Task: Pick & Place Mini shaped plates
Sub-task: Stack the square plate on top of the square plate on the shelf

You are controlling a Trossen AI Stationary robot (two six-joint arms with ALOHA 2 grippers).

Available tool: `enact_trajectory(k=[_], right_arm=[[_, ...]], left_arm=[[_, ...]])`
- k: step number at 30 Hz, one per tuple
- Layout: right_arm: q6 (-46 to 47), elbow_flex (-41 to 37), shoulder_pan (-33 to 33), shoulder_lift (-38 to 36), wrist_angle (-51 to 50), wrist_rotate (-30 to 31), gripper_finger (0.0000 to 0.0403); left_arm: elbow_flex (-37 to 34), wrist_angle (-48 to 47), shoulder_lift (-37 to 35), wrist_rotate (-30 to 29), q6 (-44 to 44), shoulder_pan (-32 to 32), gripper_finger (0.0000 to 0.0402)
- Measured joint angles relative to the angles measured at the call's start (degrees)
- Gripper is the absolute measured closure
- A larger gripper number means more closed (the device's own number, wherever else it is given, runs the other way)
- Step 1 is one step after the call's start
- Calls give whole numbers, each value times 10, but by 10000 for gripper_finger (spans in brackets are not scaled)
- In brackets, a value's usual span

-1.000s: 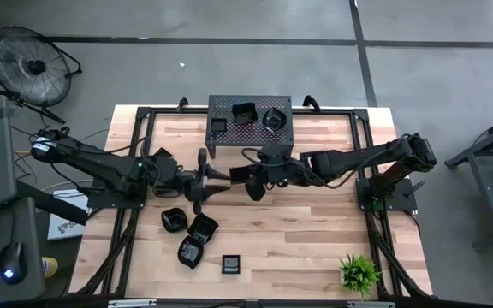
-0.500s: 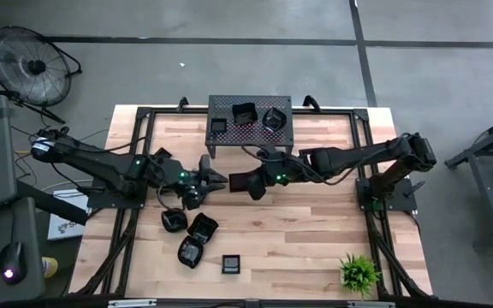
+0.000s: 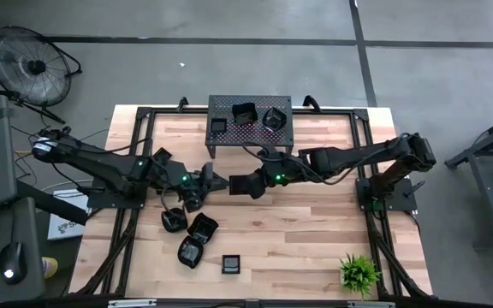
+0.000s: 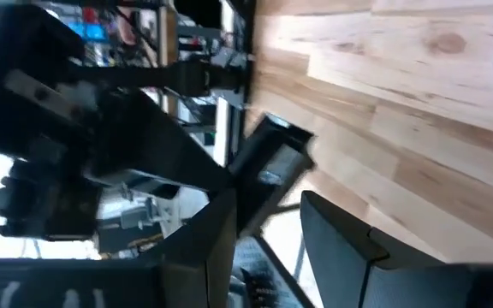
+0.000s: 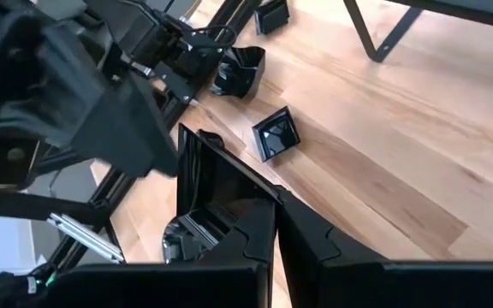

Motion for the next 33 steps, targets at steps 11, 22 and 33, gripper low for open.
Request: enact_trajectory(k=[11, 22, 33], right_arm=[[22, 0, 0, 0, -8, -1, 398], [37, 0, 0, 0, -13, -19, 398], [62, -21, 0, 0, 8, -35, 398]], left_arm=[[-1, 5, 34, 6, 27, 0, 273], [0, 7, 33, 3, 66, 0, 289], [0, 7, 33, 3, 72, 0, 332]])
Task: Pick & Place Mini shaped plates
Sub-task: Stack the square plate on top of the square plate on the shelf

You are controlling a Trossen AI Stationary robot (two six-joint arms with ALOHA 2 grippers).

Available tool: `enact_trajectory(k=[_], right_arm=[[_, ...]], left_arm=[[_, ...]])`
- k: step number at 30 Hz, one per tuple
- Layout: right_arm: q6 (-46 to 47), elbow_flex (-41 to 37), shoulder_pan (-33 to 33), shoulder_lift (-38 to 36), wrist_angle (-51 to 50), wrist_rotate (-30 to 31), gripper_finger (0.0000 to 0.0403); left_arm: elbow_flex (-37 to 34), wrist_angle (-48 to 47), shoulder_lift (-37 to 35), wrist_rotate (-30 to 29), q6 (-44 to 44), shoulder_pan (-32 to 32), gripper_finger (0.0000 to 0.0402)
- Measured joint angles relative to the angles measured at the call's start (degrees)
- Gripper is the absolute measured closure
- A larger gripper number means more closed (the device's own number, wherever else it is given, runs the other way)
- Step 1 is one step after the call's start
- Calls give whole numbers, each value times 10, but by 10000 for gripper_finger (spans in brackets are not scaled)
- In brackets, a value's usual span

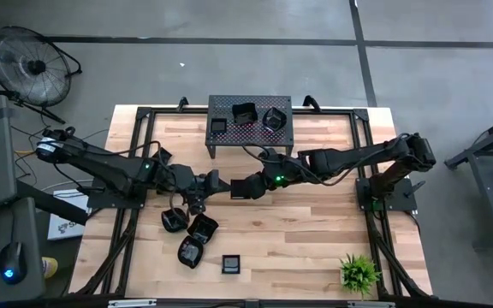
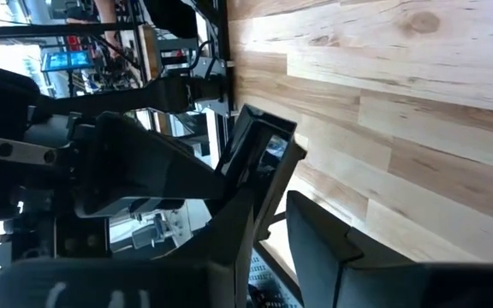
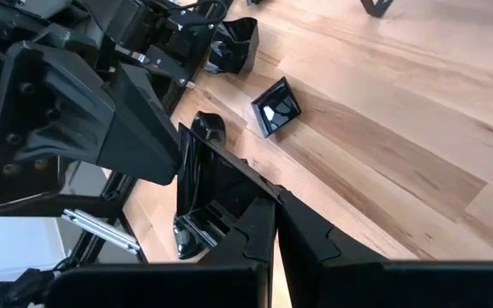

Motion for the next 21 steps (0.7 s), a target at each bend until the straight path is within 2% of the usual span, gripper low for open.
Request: enact_trajectory(k=[6, 21], right_arm=[[0, -4, 0, 0, 34, -4, 398], [0, -4, 0, 0, 26, -2, 399]], left_arm=[[0, 4, 5, 1, 0, 0, 333], [0, 8, 30, -8, 1, 0, 333]])
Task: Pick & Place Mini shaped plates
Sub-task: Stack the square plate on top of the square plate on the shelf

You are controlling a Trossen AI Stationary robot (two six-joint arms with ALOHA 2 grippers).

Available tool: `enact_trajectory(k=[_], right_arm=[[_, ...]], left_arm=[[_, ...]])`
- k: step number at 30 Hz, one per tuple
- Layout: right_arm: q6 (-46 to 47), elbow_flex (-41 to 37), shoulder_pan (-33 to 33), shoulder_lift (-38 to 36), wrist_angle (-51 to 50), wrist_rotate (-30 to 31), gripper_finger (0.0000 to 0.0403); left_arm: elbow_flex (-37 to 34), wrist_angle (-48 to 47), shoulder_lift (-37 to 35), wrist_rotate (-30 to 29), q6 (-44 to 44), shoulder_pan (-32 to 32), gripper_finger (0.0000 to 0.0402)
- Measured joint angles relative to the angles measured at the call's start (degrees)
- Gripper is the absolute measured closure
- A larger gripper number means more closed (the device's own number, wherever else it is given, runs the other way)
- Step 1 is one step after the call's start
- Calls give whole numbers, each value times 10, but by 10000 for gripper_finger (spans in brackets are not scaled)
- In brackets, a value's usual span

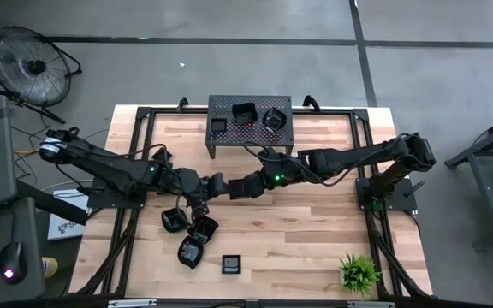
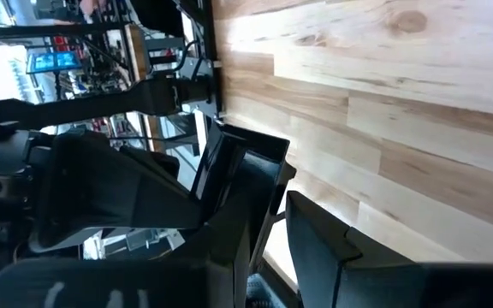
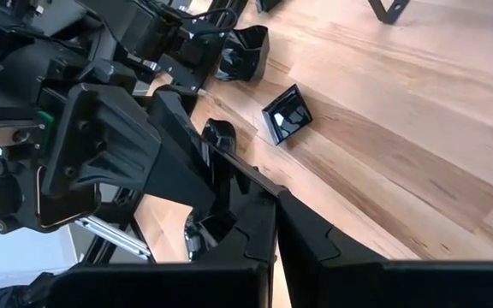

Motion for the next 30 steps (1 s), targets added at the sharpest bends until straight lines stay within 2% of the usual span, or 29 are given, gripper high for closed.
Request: enact_trajectory(k=[16, 25, 30], right_arm=[[-1, 0, 0, 0, -3, -2, 398], [-2, 1, 0, 0, -3, -2, 398], [-2, 1, 0, 0, -4, -2, 398]], left_arm=[[0, -1, 0, -6, 1, 0, 334], [0, -2, 0, -7, 2, 0, 382], [-1, -2, 0, -7, 2, 0, 390]])
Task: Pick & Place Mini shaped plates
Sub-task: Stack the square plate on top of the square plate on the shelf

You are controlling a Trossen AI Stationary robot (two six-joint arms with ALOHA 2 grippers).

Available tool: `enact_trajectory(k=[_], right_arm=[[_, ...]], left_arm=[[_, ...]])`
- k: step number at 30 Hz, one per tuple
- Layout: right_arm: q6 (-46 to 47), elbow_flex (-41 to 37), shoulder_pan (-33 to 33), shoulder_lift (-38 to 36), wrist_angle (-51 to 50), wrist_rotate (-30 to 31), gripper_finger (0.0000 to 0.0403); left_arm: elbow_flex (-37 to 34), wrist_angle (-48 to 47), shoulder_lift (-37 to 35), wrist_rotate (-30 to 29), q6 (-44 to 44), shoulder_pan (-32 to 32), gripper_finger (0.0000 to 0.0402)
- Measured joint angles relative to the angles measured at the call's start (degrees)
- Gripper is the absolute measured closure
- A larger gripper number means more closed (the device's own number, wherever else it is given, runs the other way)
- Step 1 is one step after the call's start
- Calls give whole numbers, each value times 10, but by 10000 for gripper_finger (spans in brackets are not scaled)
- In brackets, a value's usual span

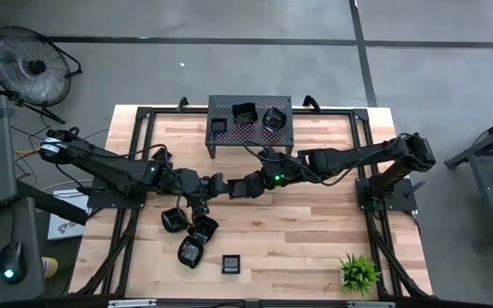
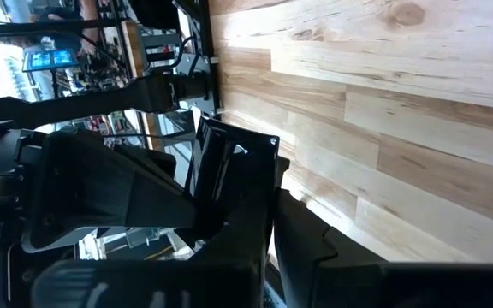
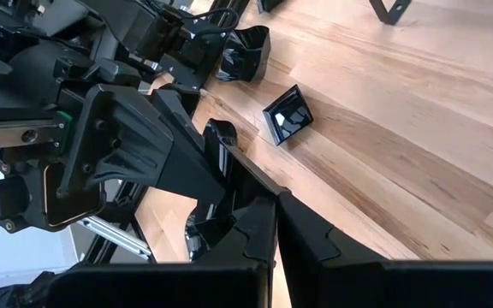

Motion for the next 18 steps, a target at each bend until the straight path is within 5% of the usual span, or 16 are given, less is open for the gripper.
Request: enact_trajectory(k=[9, 18], right_arm=[[-10, 0, 0, -1, 1, -3, 385], [-12, 1, 0, -2, 7, -18, 292]], left_arm=[[0, 0, 0, 0, -3, 0, 391], [-1, -3, 0, -7, -10, 0, 393]])
